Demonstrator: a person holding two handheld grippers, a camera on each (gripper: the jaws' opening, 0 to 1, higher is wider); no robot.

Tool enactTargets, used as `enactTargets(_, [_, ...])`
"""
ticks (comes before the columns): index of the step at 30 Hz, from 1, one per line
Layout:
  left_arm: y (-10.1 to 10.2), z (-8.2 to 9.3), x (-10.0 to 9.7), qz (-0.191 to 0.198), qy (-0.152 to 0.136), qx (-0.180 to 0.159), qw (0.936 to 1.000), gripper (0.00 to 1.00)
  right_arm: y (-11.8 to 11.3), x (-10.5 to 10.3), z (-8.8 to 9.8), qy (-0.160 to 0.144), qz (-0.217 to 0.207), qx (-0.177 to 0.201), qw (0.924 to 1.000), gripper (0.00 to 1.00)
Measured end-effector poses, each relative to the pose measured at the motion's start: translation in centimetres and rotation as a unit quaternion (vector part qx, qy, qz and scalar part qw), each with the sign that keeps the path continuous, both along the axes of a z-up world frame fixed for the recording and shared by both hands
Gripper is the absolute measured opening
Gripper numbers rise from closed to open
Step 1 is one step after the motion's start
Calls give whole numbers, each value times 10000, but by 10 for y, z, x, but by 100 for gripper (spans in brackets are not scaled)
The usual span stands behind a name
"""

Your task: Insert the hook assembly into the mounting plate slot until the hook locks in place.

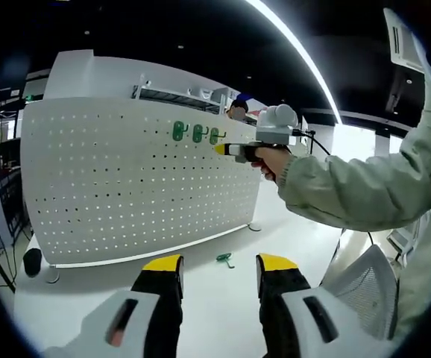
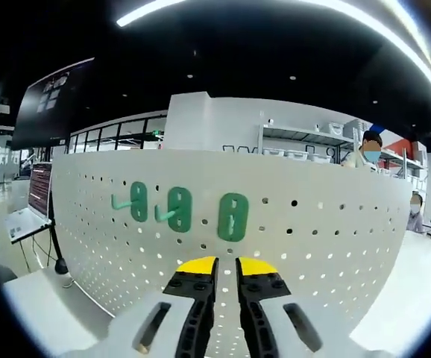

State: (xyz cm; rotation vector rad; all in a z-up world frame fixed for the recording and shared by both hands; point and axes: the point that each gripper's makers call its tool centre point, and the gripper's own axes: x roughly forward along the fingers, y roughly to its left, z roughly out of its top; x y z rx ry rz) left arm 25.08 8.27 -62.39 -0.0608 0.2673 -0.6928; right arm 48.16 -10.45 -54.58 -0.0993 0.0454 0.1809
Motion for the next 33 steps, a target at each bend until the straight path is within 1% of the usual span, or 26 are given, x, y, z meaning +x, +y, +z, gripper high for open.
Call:
enactTargets(4, [-2,1,-1,-24,-5,0,10000,41,1,-9,-13,159,64,14,9999,14])
enactTargets(7, [-3,1,-2,-39,-7,2,10000,41,2,-14,-19,223,115,30,9997,15])
enactTargets(9, [-4,1,-3,-55,-5,1,10000,41,9,-18,-27,375,276,26,9989,18])
enactTargets(10, [-4,2,-3,-62,-17,6,10000,41,11,-21,-31,418,334,-51,9986,19])
enactTargets(17, [-6,5,-4,-80,-46,16,10000,41,21,-41,-43,526,581,-167,9968,23])
enactTargets(21, [-7,5,-6,-86,-55,25,9999,41,25,-57,-49,624,723,-72,9954,26])
enactTargets(24, [-9,7,-7,-109,-69,30,9999,41,30,-72,-61,794,915,-117,9926,27])
enactTargets(26, [-10,7,-9,-123,-81,33,9999,41,30,-80,-66,859,968,-120,9915,28])
enactTargets(28, [-11,8,-10,-132,-82,31,9999,41,30,-89,-72,951,1019,-8,9902,29])
enactTargets(30, [-13,8,-11,-144,-85,39,9999,41,28,-95,-74,974,1001,6,9902,29])
enactTargets(33, [-15,9,-14,-176,-97,47,9998,40,25,-105,-77,1033,978,149,9897,29])
